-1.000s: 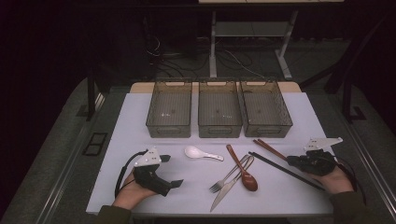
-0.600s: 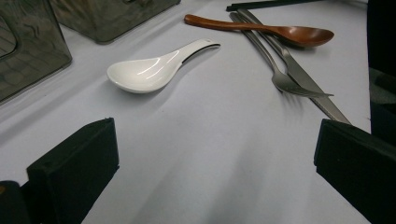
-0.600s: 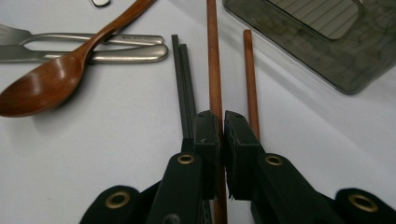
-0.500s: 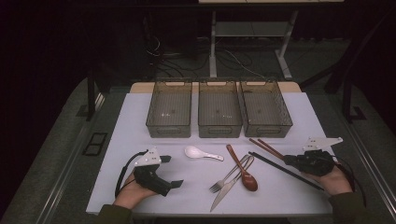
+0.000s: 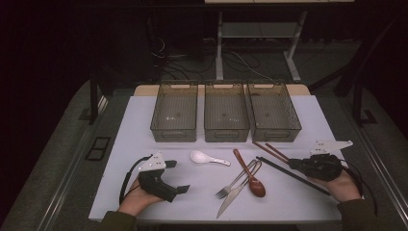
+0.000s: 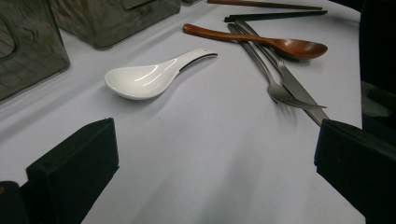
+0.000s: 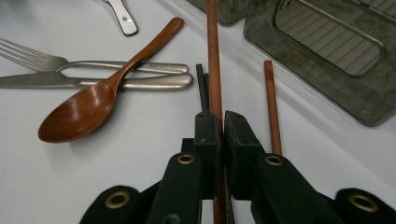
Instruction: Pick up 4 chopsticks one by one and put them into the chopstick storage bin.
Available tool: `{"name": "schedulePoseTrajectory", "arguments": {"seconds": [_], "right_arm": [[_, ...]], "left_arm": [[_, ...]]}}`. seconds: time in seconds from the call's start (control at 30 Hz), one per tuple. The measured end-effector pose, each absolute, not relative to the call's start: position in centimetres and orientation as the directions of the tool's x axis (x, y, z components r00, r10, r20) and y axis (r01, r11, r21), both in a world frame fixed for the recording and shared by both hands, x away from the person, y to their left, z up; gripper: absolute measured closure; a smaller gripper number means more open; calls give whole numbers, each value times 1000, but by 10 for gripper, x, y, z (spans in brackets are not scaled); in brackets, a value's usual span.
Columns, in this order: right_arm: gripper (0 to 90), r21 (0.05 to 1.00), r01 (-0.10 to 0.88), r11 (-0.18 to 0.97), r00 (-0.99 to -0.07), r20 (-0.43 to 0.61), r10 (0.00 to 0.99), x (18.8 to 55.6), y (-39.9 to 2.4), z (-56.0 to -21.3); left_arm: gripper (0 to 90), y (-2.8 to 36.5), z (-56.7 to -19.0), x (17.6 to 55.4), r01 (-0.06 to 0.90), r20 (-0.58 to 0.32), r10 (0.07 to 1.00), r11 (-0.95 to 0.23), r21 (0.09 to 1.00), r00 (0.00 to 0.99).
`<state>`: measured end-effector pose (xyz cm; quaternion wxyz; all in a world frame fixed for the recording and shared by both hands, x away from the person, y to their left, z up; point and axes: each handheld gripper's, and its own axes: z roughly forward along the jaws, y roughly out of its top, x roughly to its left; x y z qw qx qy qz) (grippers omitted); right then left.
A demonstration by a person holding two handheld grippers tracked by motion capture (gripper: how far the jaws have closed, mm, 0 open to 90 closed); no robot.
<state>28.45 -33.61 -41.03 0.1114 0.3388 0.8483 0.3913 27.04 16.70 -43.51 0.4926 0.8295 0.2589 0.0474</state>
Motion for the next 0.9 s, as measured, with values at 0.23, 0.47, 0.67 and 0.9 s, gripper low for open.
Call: {"name": "schedulePoseTrajectory", "arguments": {"seconds": [0.23, 0.47, 0.67, 0.9], "right_arm": [[845, 753, 470, 461, -764, 86, 639, 285, -328, -403], [845, 764, 452, 461, -776, 82, 625, 287, -317, -396], [845, 775, 444, 450, -782, 89, 617, 292, -306, -392], [845, 782, 431, 450, -793, 90, 603, 296, -291, -389]], "left_arm": [[0, 167, -435, 271, 382, -170, 488, -376, 844, 856], [0, 167, -433, 271, 375, -167, 482, -376, 848, 860], [0, 166, -434, 270, 377, -177, 463, -384, 843, 869], [0, 163, -433, 269, 371, -170, 457, -395, 841, 873]]}}
